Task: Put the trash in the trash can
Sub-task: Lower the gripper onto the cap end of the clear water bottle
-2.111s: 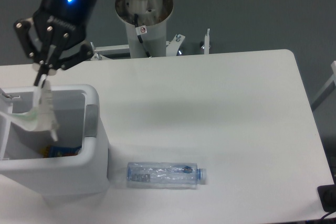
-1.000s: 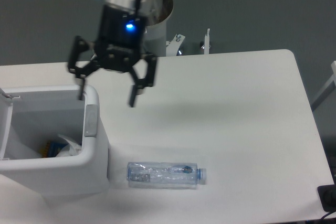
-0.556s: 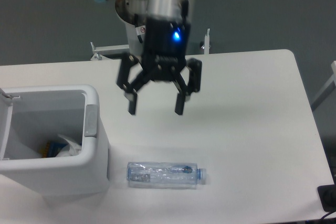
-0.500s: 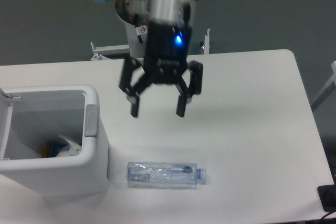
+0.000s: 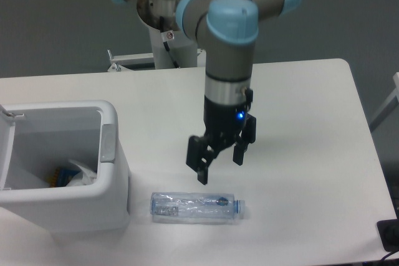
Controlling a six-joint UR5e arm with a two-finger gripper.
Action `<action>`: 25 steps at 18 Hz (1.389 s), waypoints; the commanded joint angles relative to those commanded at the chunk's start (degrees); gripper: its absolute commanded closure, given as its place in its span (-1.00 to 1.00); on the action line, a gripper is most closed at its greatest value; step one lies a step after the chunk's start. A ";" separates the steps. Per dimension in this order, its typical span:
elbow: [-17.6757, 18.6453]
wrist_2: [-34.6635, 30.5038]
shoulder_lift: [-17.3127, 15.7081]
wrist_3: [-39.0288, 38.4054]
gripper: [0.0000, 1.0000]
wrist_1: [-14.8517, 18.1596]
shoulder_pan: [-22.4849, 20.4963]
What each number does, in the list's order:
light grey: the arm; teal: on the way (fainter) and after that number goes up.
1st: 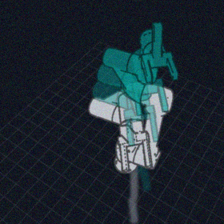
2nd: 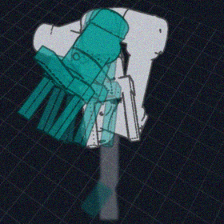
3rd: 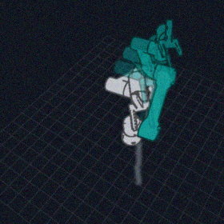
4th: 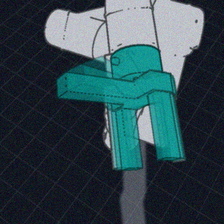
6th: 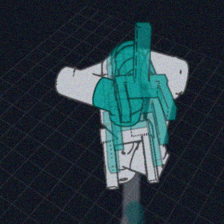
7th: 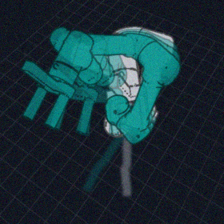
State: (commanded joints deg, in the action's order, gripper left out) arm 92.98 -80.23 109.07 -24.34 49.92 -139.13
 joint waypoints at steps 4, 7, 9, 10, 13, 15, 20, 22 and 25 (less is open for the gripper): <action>0.36 -4.75 5.09 -3.78 -1.00 0.09 0.09; -0.34 -4.67 7.91 -4.67 -1.00 0.09 0.26; -2.61 -4.76 10.54 -4.93 -1.00 0.09 0.61; -4.11 -4.76 11.42 -5.63 -1.00 0.27 0.79; -5.79 -4.67 11.96 -9.05 -1.00 0.36 0.79; -5.71 -4.67 12.83 -11.07 -1.00 0.18 0.79; -7.02 -6.69 16.70 -12.66 -1.00 0.18 1.58; -7.98 -6.69 17.41 -13.54 -1.00 0.27 1.85; -9.39 -6.78 19.07 -13.81 -1.00 2.54 2.46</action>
State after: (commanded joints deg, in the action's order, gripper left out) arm 83.59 -87.01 128.14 -38.14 52.46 -136.68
